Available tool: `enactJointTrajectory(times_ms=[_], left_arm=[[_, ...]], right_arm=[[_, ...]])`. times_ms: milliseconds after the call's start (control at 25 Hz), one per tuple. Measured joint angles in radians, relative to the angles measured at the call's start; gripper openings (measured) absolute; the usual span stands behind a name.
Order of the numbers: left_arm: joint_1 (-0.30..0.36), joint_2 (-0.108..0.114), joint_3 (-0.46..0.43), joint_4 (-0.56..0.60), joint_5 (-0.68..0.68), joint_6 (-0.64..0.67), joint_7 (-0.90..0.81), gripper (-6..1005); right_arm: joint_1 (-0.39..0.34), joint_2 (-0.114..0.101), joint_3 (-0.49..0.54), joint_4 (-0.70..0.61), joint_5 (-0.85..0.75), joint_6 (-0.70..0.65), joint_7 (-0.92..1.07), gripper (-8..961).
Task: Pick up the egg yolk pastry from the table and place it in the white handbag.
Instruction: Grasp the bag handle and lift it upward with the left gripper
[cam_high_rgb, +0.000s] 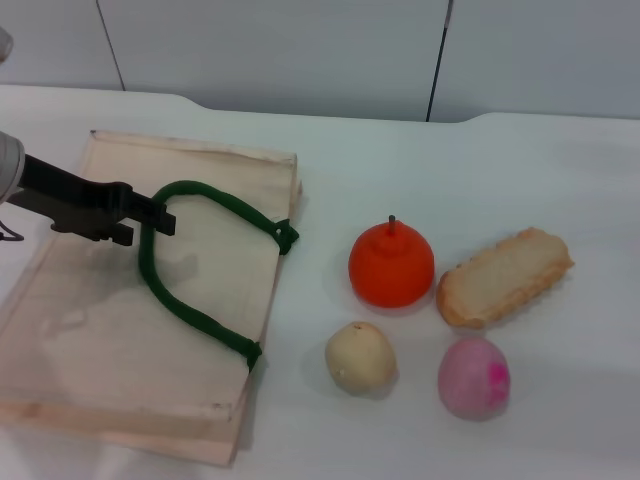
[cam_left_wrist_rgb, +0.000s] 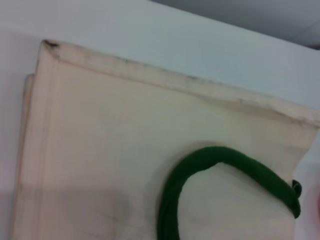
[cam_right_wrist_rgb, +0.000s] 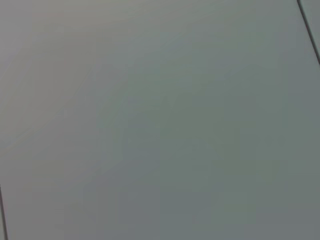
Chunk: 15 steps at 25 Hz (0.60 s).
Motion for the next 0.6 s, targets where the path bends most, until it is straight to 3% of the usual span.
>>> enactJointTrajectory(times_ms=[360, 600], left_arm=[[-0.012, 0.007, 0.0, 0.119, 0.089, -0.1, -0.028, 741], [-0.028, 0.002, 0.0, 0.112, 0.127, -0.104, -0.041, 740]], right_arm=[[0.006, 0.0, 0.0, -0.001, -0.003, 0.0, 0.001, 878], [0.003, 0.0, 0.0, 0.002, 0.002, -0.006, 0.001, 877]])
